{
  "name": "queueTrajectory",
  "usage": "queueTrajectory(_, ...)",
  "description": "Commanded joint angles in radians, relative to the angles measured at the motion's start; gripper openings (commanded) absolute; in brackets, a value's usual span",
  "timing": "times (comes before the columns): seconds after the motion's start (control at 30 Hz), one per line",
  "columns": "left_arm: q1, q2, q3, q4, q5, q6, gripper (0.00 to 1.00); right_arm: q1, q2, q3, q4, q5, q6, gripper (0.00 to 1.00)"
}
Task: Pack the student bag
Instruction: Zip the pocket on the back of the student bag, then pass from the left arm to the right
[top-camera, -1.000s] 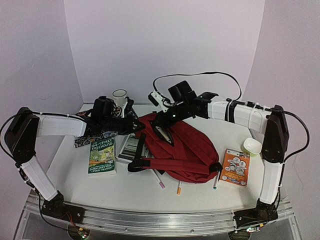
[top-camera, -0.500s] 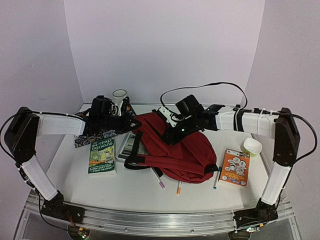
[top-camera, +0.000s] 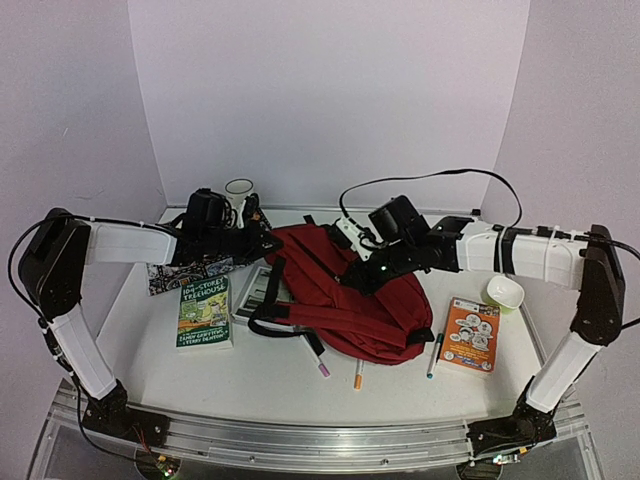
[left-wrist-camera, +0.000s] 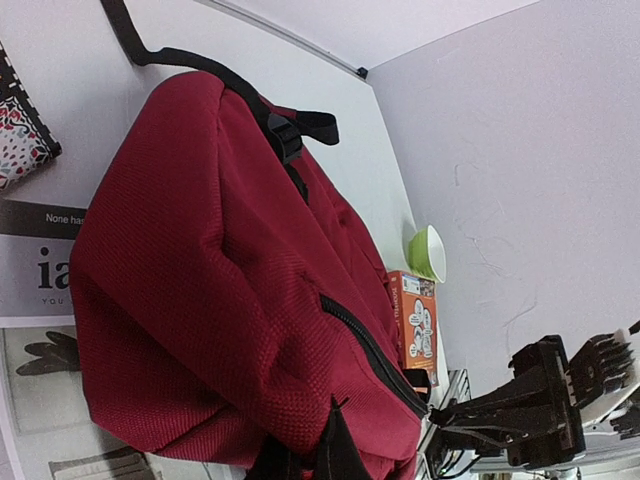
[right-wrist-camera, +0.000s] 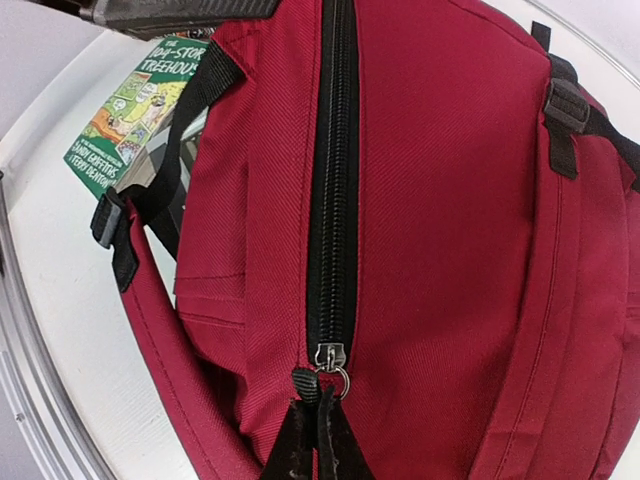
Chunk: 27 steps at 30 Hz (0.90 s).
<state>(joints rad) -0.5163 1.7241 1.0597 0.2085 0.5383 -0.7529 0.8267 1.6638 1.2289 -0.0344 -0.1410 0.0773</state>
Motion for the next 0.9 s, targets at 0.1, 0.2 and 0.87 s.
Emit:
queueTrajectory(0.1,0.034,-0.021,0.054,0.074,-0.057,-0.04,0.0,0.126,-0.045,0.103,-0.147,0.281,0.014,0.38)
queueTrajectory(0.2,0.034,-0.013,0.061,0.075,-0.048,-0.052,0.0,0.179,-0.033,0.112,-0.154,0.403,0.024,0.57)
queueTrajectory(0.87,0.024,-0.013,0.077,0.091,-0.034,-0.098,0.0,0.377,0.366,0.348,-0.236,0.929,0.035,0.98)
